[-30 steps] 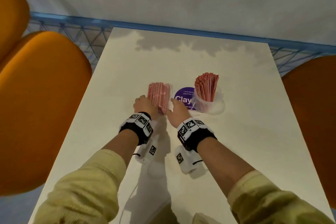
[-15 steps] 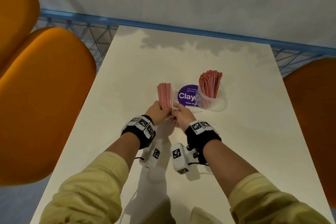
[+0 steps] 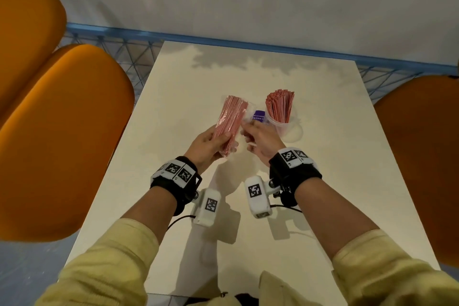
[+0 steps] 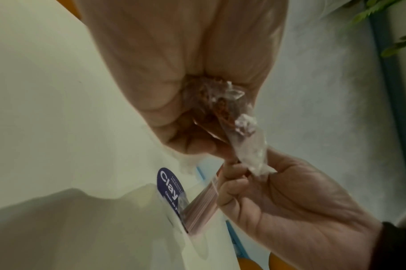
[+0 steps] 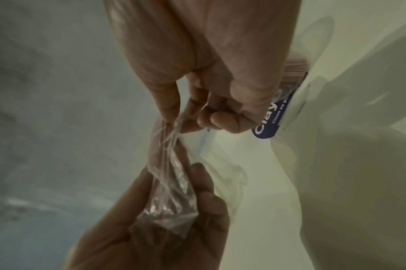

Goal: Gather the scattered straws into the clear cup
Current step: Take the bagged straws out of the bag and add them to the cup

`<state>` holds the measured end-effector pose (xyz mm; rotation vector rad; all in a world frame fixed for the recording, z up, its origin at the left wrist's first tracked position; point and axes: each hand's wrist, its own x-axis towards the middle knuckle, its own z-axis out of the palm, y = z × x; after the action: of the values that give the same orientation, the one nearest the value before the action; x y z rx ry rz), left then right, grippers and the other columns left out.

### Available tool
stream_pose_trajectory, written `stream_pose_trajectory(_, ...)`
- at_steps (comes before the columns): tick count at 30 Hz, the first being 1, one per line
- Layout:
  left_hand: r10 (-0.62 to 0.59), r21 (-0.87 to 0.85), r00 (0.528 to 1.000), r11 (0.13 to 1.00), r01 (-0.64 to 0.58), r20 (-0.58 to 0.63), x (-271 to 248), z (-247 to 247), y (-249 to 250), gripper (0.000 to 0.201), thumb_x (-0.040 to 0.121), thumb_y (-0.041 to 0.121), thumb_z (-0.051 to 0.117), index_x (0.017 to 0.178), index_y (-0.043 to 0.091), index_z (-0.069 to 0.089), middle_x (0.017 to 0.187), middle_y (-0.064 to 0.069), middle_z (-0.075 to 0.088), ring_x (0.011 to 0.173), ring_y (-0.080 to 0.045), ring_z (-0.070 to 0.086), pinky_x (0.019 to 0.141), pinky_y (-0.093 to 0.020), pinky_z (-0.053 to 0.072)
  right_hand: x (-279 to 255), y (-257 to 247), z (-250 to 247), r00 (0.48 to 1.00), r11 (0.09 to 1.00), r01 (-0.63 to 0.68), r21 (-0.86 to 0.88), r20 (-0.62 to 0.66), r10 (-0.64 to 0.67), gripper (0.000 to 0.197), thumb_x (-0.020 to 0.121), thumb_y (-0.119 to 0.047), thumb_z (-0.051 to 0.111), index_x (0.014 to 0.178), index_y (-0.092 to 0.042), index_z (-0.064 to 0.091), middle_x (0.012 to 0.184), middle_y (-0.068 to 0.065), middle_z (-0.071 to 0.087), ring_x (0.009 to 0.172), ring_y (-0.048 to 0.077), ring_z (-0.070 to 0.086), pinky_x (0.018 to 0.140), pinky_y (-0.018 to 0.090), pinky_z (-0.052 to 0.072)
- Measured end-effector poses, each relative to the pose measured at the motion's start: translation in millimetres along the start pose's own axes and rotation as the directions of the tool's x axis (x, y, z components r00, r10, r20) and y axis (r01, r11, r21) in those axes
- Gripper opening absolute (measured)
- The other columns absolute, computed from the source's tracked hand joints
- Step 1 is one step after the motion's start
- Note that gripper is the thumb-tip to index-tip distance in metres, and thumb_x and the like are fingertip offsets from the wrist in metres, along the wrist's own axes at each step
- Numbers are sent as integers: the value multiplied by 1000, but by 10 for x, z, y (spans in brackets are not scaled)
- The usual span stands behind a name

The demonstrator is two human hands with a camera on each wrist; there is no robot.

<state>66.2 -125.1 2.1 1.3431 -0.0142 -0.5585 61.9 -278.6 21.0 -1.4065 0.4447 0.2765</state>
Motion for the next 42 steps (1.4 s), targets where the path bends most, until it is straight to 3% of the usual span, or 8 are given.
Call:
stream_pose_trajectory(9,1,-383,968,918,-101,-251,-108,35,16,27,93,15,54,114,1,62,82,-3,73,62,-9,68,55,-19,56,-300,-152,-182,846,857,392,-335,-235,-478,28,73,-16,77,65,-26,52,93,1,59,83,10,54,76,13,43)
stream_pose_trajectory(20,-140,-305,855,952,-23,-500,-58,263,82,25,94,34,53,83,12,59,67,-2,55,46,-8,50,35,-11,40,-506,-130,-141,794,672,531,-516,27,-607,12,74,-1,73,72,-5,63,67,-18,55,65,-20,54,68,-3,38)
stream_pose_trajectory(25,-59,-269,776,952,-145,-628,7,39,171,26,94,30,55,75,12,58,66,2,51,27,0,38,31,-11,32,-556,-104,-441,772,585,408,-701,-77,-631,2,75,-3,72,76,-4,71,71,-1,67,63,-2,55,70,12,44)
stream_pose_trajectory(30,139,-141,837,958,-248,-530,-8,-127,306,19,95,25,54,80,20,65,63,5,58,40,-2,43,36,-13,35,-538,105,-773,670,449,181,-875,-225,-708,29,80,1,57,99,-15,72,105,8,69,101,29,55,91,40,42)
stream_pose_trajectory(32,180,-100,853,960,-260,-490,-26,-148,363,20,96,25,52,82,23,65,62,8,59,44,-3,44,37,-13,35,-477,155,-855,710,732,139,-667,-448,-544,40,81,-6,51,119,-13,61,125,14,56,115,31,48,101,43,40)
stream_pose_trajectory(34,218,-46,865,963,-267,-452,-36,-166,388,21,97,27,49,84,27,65,69,5,58,50,-6,43,38,-12,34,-452,127,-865,824,998,12,-61,-565,-45,53,81,-29,51,131,-12,46,130,15,47,116,33,48,100,46,43)
stream_pose_trajectory(37,258,27,889,963,-268,-378,-74,-157,398,23,98,28,46,86,27,65,71,1,55,52,-8,41,39,-13,33,-477,148,-822,900,728,-198,657,-172,401,68,83,-57,47,122,-3,38,116,26,44,113,42,51,84,49,52)
stream_pose_trajectory(42,256,78,902,967,-244,-348,-123,-142,394,24,99,29,44,86,25,63,73,-1,53,56,-10,41,40,-13,32,-459,134,-788,974,730,-124,672,-60,220,37,89,-31,59,110,-1,54,105,19,62,75,20,69,52,22,58)
